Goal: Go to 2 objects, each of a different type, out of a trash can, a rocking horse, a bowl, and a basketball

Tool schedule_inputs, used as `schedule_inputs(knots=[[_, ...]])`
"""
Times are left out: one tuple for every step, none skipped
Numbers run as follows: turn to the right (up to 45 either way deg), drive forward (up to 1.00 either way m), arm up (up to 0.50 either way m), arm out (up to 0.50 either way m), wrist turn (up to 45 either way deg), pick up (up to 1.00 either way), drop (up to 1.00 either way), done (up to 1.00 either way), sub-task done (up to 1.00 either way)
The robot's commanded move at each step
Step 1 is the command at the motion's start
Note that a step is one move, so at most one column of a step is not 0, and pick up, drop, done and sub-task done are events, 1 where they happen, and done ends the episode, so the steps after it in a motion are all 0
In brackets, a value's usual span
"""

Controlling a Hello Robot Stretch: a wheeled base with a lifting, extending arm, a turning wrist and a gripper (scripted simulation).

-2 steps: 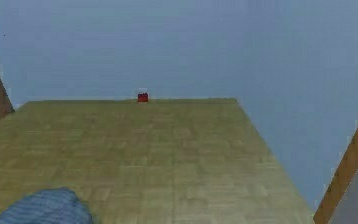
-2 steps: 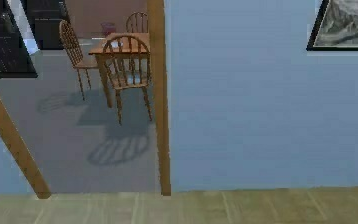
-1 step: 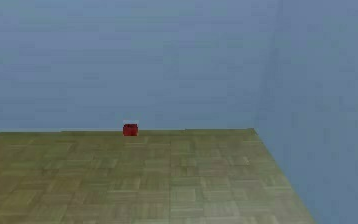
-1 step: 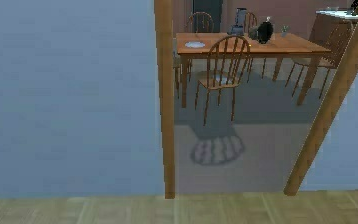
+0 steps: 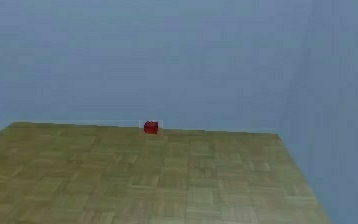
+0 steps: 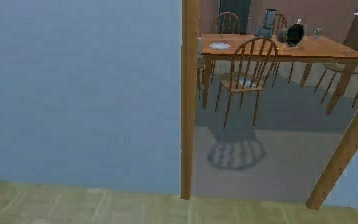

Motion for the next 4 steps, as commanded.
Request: schedule_inputs(knots=[[0.0,0.35,0.00,0.00,0.0,0.00,0.00,0.00,0.00],[-36.0,0.00,0.00,0.00,0.0,0.00,0.00,0.00,0.00],[0.0,0.45,0.00,0.00,0.0,0.00,0.00,0.00,0.00],[-42.0,0.00,0.00,0.00,0.0,0.00,0.00,0.00,0.00]])
